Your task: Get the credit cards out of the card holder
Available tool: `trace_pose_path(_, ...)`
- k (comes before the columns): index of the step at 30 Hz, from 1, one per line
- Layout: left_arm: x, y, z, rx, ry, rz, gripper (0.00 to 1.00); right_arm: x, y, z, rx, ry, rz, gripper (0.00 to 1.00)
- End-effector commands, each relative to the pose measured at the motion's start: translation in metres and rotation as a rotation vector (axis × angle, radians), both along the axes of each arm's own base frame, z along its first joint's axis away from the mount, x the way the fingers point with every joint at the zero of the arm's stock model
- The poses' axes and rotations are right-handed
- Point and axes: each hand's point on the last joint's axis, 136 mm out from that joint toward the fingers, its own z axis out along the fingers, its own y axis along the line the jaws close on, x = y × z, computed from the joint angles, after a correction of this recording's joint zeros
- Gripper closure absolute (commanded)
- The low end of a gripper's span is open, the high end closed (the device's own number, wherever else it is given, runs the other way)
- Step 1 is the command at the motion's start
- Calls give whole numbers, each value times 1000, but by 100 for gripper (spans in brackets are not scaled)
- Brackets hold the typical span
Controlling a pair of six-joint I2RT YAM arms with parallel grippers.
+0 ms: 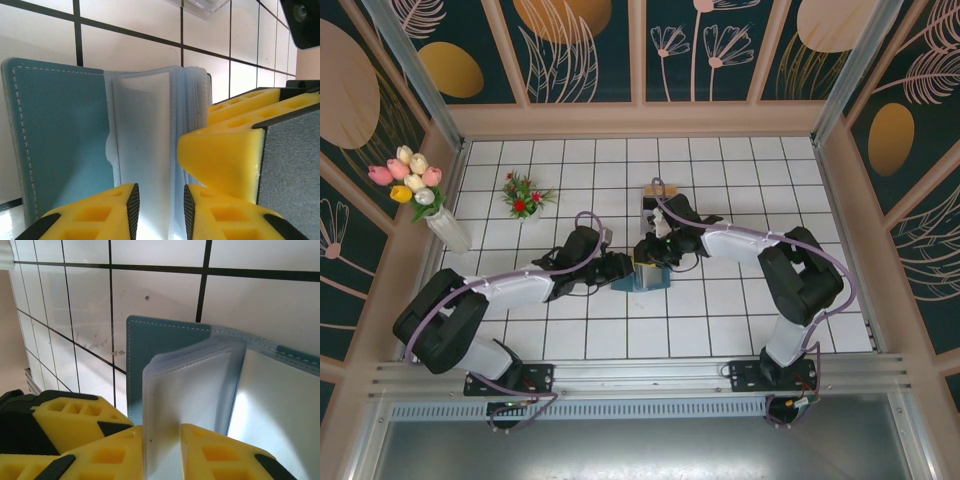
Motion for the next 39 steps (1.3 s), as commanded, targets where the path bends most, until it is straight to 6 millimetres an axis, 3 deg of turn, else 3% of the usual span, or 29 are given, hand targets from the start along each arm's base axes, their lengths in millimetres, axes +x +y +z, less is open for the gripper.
trace_pose_path(1, -6, 0, 17, -41, -28, 7, 69, -2, 6, 15, 39, -21, 10, 75)
trace_pose_path(15, -10, -9, 12, -103, 2, 2, 67, 11, 3, 12, 19, -29, -33, 65)
trace_pose_path(39, -5, -20, 4, -98, 26, -19, 66, 11, 7, 13, 51, -19, -23, 64)
